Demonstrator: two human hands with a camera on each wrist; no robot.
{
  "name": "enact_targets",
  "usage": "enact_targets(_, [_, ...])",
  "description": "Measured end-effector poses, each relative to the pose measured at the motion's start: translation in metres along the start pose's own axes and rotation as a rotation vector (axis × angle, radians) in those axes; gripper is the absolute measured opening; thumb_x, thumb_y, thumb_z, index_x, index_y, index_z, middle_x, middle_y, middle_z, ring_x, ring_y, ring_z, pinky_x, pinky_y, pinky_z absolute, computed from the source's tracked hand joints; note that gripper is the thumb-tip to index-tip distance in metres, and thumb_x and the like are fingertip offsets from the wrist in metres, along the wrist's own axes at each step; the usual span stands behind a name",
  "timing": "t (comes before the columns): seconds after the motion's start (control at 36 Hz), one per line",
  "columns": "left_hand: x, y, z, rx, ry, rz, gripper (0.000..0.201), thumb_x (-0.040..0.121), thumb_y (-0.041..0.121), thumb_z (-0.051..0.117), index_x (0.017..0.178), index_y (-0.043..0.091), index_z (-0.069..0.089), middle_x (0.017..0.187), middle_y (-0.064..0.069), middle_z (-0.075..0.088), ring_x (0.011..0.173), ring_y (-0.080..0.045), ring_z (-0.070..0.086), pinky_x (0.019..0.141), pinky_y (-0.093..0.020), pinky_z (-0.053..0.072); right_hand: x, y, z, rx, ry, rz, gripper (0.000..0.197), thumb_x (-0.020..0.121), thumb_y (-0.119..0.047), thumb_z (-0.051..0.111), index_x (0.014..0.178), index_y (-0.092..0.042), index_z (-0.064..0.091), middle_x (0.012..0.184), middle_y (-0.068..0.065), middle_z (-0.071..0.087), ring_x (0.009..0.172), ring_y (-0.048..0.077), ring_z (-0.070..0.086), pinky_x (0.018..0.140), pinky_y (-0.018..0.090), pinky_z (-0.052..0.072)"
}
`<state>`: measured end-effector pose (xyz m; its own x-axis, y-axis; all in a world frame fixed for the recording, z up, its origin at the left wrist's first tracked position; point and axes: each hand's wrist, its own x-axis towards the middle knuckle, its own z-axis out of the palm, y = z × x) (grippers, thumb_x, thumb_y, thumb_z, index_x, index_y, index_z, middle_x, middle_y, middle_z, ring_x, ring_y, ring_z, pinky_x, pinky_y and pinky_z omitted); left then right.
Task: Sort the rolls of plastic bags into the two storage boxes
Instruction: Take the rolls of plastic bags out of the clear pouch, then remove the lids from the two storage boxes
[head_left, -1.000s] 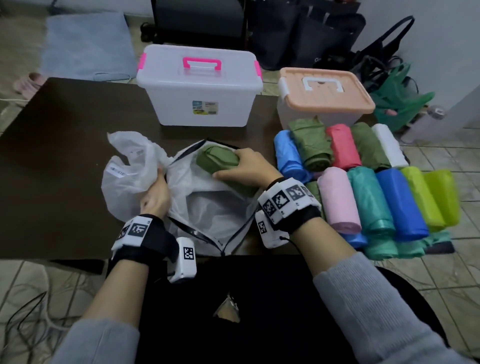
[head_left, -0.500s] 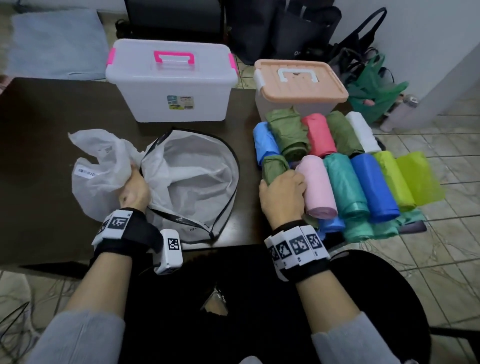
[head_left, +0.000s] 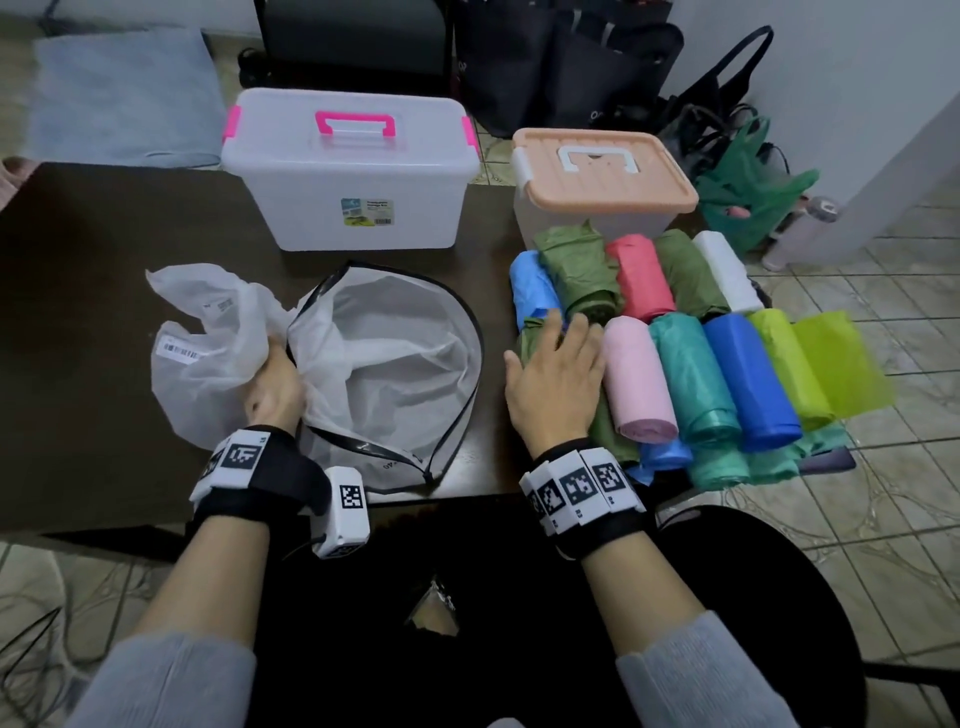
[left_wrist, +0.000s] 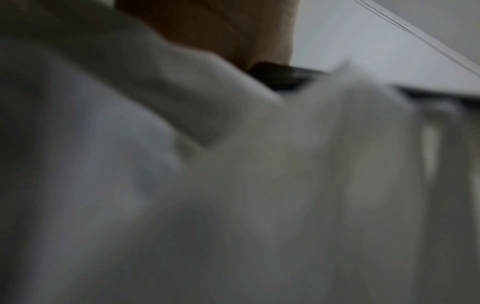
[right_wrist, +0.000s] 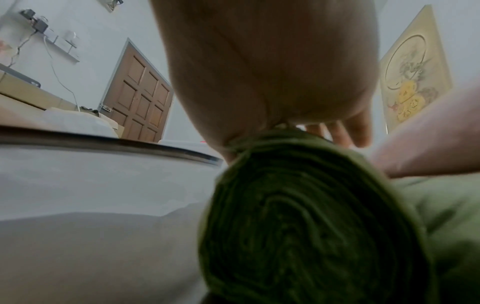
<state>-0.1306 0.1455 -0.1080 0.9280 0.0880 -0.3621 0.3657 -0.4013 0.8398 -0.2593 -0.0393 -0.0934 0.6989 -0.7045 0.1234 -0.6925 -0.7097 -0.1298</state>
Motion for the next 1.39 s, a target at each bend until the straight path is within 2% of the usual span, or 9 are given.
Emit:
enact_targets(0.22, [-0.002,0.005,0.001,0.027,0.011,-0.083,0.06,0.101,0.046,0.023,0.143,0.006,0.032,0.148,-0.014,0.035,0.136,-0.03,0.032,0.111,-0.037,0.02,0.001,0.011,0.015,-0.019,-0.253,-0.236,0.06,0.102,-0.032,0.029,0.151,-0.011,0.004,0.159,0.01,-0.003,0.146,0.029,-0.004,0.117,0.043,0.004])
enact_targets(0.44, [-0.027,0.014,-0.014,0.139,-0.062,0.133,0.08,0.095,0.059,0.026,0.147,0.0,0.015,0.151,-0.019,0.028,0.138,-0.034,0.028,0.112,-0.042,0.023,0.005,0.005,0.008,-0.07,-0.29,-0.257,0.058,0.101,-0.03,0.028,0.151,-0.011,0.006,0.159,0.012,-0.004,0.146,0.03,-0.008,0.116,0.047,-0.001])
enact_targets(0.64, [-0.048,0.005,-0.031,0.473,-0.169,0.468,0.111,0.066,0.068,0.067,0.149,0.022,0.008,0.143,-0.011,0.034,0.132,-0.027,0.037,0.107,-0.051,0.033,0.01,-0.019,0.006,-0.079,-0.276,-0.349,0.055,0.1,-0.022,0.029,0.151,-0.011,0.011,0.159,0.012,-0.003,0.145,0.032,-0.01,0.116,0.047,-0.004])
enact_targets(0.75, [-0.051,-0.023,-0.032,0.813,-0.515,0.391,0.127,0.053,0.072,0.073,0.149,0.033,-0.001,0.158,-0.002,-0.003,0.146,-0.026,0.003,0.116,-0.052,0.009,0.013,-0.033,0.008,-0.061,-0.374,-0.406,0.054,0.097,-0.018,0.032,0.15,-0.014,0.018,0.159,0.012,-0.001,0.145,0.033,-0.011,0.115,0.049,-0.004])
enact_targets(0.83, [-0.038,-0.042,-0.033,0.938,-0.496,0.414,0.119,0.056,0.068,0.074,0.149,0.038,0.006,0.158,0.004,-0.013,0.145,-0.025,-0.013,0.116,-0.051,-0.005,0.013,-0.042,0.005,-0.018,-0.457,-0.437,0.052,0.096,-0.016,0.032,0.148,-0.02,0.025,0.159,0.012,0.0,0.145,0.035,-0.011,0.116,0.05,-0.004])
enact_targets(1.03, [-0.01,-0.046,-0.077,0.247,-0.252,0.382,0.013,0.085,0.024,0.063,0.096,0.026,0.07,0.113,0.004,0.067,0.113,-0.012,0.057,0.093,-0.022,0.039,0.022,-0.057,0.002,0.31,-0.508,-0.246,0.06,0.086,0.002,0.04,0.144,-0.005,0.024,0.148,0.021,0.025,0.136,0.038,0.021,0.111,0.039,0.019])
enact_targets(1.11, [-0.008,-0.04,-0.101,-0.054,-0.135,0.244,0.022,0.081,0.038,0.058,0.086,0.018,0.065,0.093,-0.003,0.069,0.098,-0.025,0.064,0.085,-0.038,0.049,0.028,-0.065,0.005,0.441,-0.612,-0.204,0.07,0.089,-0.004,0.051,0.149,-0.007,0.016,0.15,0.018,0.024,0.138,0.036,0.021,0.113,0.036,0.019])
enact_targets(1.22, [-0.007,-0.033,-0.119,-0.299,0.009,0.159,0.019,0.097,0.028,0.048,0.111,0.017,0.057,0.106,-0.003,0.061,0.1,-0.02,0.059,0.086,-0.033,0.046,0.023,-0.085,0.001,0.743,-0.717,-0.375,0.088,0.083,-0.029,0.07,0.15,-0.017,0.015,0.147,-0.006,0.028,0.139,0.012,0.021,0.112,0.022,0.019])
enact_targets(1.39, [0.01,-0.034,-0.139,-0.31,0.151,0.072,0.03,0.096,0.037,0.049,0.111,0.014,0.059,0.104,-0.004,0.061,0.099,-0.021,0.059,0.087,-0.034,0.048,0.007,-0.129,0.0,1.144,-0.647,-0.472,0.016,0.092,-0.029,0.058,0.106,-0.024,0.064,0.118,-0.001,0.064,0.108,0.004,0.058,0.099,0.02,0.042])
